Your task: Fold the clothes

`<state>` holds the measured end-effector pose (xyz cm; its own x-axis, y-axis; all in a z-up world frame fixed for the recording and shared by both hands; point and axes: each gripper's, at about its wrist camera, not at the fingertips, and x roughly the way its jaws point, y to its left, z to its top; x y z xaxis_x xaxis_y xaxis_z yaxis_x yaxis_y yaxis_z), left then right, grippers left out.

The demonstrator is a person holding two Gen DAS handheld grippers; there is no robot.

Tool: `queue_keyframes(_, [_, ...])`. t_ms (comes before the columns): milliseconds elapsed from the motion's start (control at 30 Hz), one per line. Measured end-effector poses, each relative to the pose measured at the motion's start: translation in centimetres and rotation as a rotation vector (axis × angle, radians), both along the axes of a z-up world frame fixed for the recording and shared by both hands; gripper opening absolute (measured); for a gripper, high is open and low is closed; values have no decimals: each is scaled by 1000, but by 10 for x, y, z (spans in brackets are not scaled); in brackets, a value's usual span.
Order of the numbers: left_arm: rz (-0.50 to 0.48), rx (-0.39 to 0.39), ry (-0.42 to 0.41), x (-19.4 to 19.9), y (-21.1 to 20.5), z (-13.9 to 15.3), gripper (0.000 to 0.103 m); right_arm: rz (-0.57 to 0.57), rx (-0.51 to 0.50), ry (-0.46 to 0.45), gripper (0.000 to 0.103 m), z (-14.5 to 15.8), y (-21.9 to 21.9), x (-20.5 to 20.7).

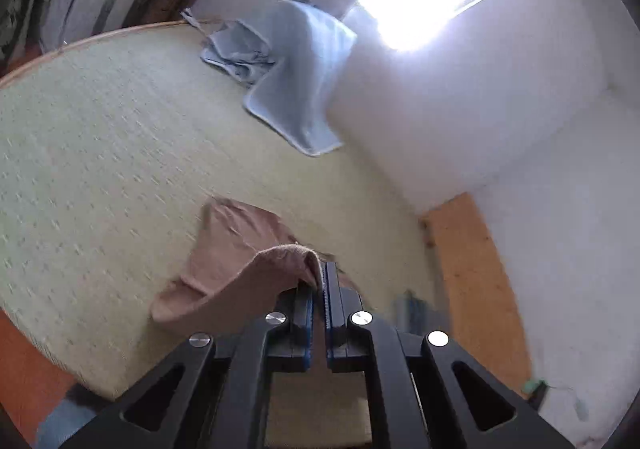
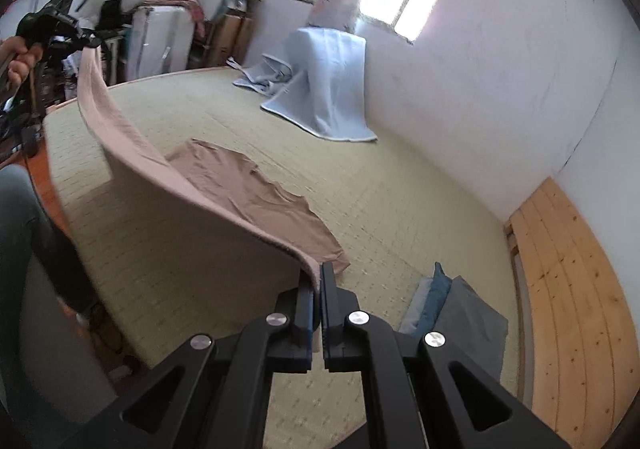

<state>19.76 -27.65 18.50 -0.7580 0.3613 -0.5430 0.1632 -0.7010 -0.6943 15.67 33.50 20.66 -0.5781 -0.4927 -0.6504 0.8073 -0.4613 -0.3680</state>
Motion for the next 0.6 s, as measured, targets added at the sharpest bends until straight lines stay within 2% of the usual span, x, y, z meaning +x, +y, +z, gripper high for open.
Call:
queue_keyframes(233, [23,-54,-105,-96,10,-36,3,-46,74,-76,1,-40,-53,-92])
queue_keyframes(433, [49,-77,-141,-169,13,-59,3,-109,105,-114,1,-67,-86,-168])
queue_keyframes(600, [57,-137,-176,-235,21,-80,3,-146,130,-130,1,-87,-111,-223])
